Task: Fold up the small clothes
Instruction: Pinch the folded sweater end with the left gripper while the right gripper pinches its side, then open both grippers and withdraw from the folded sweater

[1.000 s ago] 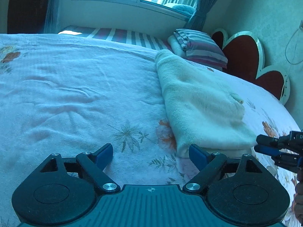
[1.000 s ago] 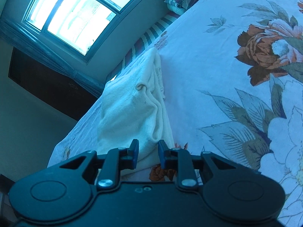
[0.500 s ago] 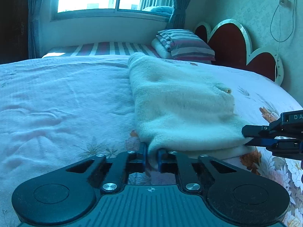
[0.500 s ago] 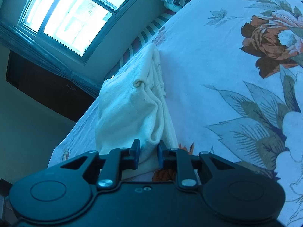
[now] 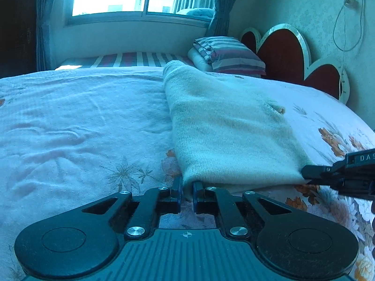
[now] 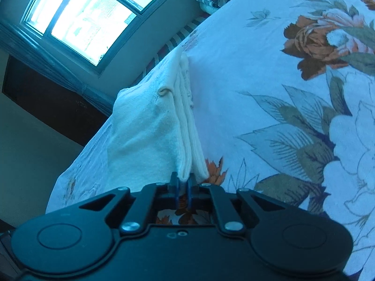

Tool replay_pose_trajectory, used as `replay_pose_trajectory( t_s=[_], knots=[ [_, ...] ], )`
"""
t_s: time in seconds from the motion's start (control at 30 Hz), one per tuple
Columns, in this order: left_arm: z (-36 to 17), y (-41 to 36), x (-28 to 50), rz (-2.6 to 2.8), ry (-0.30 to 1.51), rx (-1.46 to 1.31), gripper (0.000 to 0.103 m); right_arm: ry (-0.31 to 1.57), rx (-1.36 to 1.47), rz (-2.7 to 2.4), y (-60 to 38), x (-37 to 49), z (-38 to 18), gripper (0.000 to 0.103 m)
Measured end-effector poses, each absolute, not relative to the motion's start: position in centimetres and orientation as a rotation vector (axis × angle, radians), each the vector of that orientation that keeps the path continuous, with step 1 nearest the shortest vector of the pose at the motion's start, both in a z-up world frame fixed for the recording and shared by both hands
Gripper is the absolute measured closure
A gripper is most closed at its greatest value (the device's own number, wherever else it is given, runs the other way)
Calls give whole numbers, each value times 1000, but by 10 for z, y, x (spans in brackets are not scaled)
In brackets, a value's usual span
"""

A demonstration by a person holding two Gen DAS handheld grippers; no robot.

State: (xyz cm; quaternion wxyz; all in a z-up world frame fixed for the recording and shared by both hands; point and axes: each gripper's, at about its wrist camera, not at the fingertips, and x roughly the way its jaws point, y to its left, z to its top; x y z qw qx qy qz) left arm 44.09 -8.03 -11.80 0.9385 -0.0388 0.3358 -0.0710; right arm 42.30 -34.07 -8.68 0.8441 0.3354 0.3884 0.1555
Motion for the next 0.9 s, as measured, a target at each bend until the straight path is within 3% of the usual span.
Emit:
replay_pose_trajectory(
  t_s=[0.03, 0.1, 0.23, 0.3, 0.37, 0.43, 0.7, 0.77, 0.8, 0.83, 0.9],
  knots=[
    [-117, -77, 438, -141, 691, -68, 74, 819, 706, 334, -343, 421, -84, 88],
    [-114, -65, 429, -116, 687, -64, 57, 795, 687, 332, -350, 416, -75, 81],
    [-103, -42, 438, -92, 655, -138, 57, 711, 641, 351, -363, 429, -51, 81],
    [-96, -42, 460, -94, 628, -168, 57, 687, 623, 357, -362, 450, -44, 75],
    [-90, -48, 487, -98, 591, -185, 57, 666, 591, 358, -356, 474, -39, 60],
    [-88, -53, 517, -94, 578, -190, 57, 661, 556, 355, -350, 502, -38, 57],
    [-110, -60, 601, -149, 673, -318, 57, 744, 496, 392, -335, 588, -56, 63],
    [-116, -59, 602, -147, 661, -337, 57, 736, 442, 410, -327, 589, -59, 90],
    [-117, -59, 599, -139, 646, -337, 57, 703, 405, 420, -323, 585, -56, 91],
    [-118, -60, 595, -123, 623, -326, 67, 663, 370, 427, -320, 581, -52, 91],
    [-118, -61, 590, -93, 574, -303, 72, 582, 301, 452, -313, 573, -40, 92]
  ],
)
